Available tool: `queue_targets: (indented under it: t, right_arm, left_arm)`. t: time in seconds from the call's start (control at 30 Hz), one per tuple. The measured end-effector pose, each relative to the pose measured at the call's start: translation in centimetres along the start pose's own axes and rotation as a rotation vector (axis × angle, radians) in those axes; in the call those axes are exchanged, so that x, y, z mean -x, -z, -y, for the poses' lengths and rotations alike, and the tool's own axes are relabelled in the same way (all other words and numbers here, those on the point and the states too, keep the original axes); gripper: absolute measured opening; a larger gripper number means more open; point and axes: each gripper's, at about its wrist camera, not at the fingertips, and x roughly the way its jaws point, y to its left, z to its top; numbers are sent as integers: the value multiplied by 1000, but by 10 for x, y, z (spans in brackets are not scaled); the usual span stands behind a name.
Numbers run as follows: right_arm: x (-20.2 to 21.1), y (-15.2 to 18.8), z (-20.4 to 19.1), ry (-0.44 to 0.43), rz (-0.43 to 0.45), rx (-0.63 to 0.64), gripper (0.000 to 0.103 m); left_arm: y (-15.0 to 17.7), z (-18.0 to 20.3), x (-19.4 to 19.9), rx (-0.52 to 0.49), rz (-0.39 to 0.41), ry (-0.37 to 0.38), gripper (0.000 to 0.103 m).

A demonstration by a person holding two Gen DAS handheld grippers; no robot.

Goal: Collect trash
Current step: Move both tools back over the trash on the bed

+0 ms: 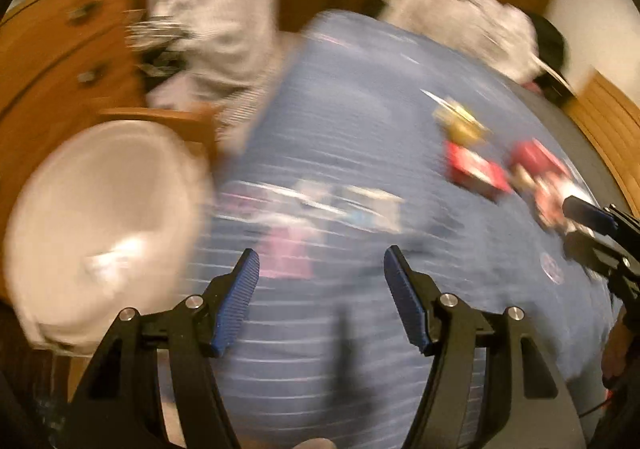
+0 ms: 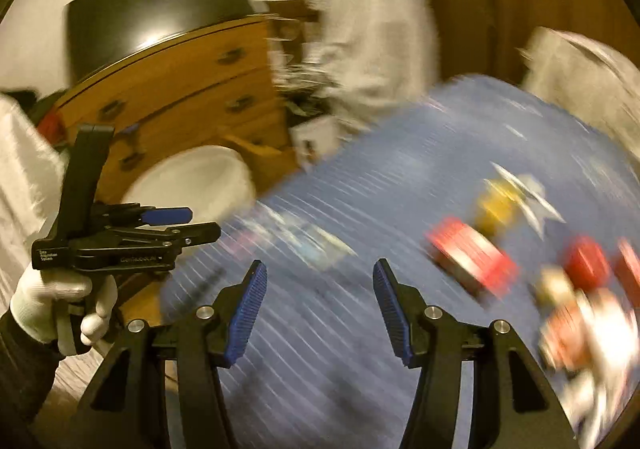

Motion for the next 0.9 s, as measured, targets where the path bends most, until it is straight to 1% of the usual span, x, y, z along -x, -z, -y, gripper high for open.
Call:
queue_targets:
  t: [0.03,0.07,0.1,0.13,0.17,0.2,0.27,0.33,0.4,0.47,0.53,0.6,0.63,0.67,0.7,0.73,0.8,0.87,0.9]
  right_arm:
    - [18,20,26,61,6,-22,57]
    - [29,34,44,113,10,-34,57]
    - [47,54,72,197,13,-60,57]
    - [63,73,104,269,8,-106,57]
    - [73,88,127,329,-2,-141,57]
    - [79,101,147,373,-13,-177,56]
    - [87,129,194,417,-60,-275,54]
    - [81,144,219,395,-96,-324,53]
    - [73,151,234,360,-111,-345,52]
    - [64,152,241,347,-109,-338,52]
    - [57,148,248,344,-105,-322,47]
    - [56,148,255,352,-101,-315,31]
    - [55,147,255,349,-100,-320,24]
    - [61,150,258,348,-92,-329,23]
    - [58,144,246,354,-89,-331,23]
    - [60,144,240,356,-85,-339,23]
    - [66,147,230,359,-78,-353,23]
    - [78,157,227,356,-72,-364,23]
    - [83,162,226,353,-70,-368,23]
  left_arm:
    - [3,19,-10,-29,-16,26,62]
    - [7,38,-20,-61,-31,50,62]
    - [11,64,-31,-101,-48,80,62]
    - [14,83,-40,-128,-63,108,62]
    - [16,98,-46,-149,-72,127,62]
    - [17,118,-52,-179,-79,155,62]
    - [19,151,-61,-223,-88,200,62]
    - [21,188,-70,-268,-98,245,62]
    - [20,221,-77,-306,-111,289,62]
    - [18,249,-86,-348,-120,321,62]
    - [17,276,-94,-373,-125,343,62]
    - [15,300,-102,-409,-123,360,62]
    - [15,305,-103,-419,-121,359,61]
    - [13,316,-111,-432,-127,351,55]
    - [12,323,-116,-437,-137,351,51]
    - [11,330,-123,-438,-146,351,44]
    - [8,340,-130,-434,-140,353,37]
    - [7,342,-132,-426,-144,358,12]
    - [8,342,-132,-424,-147,354,9]
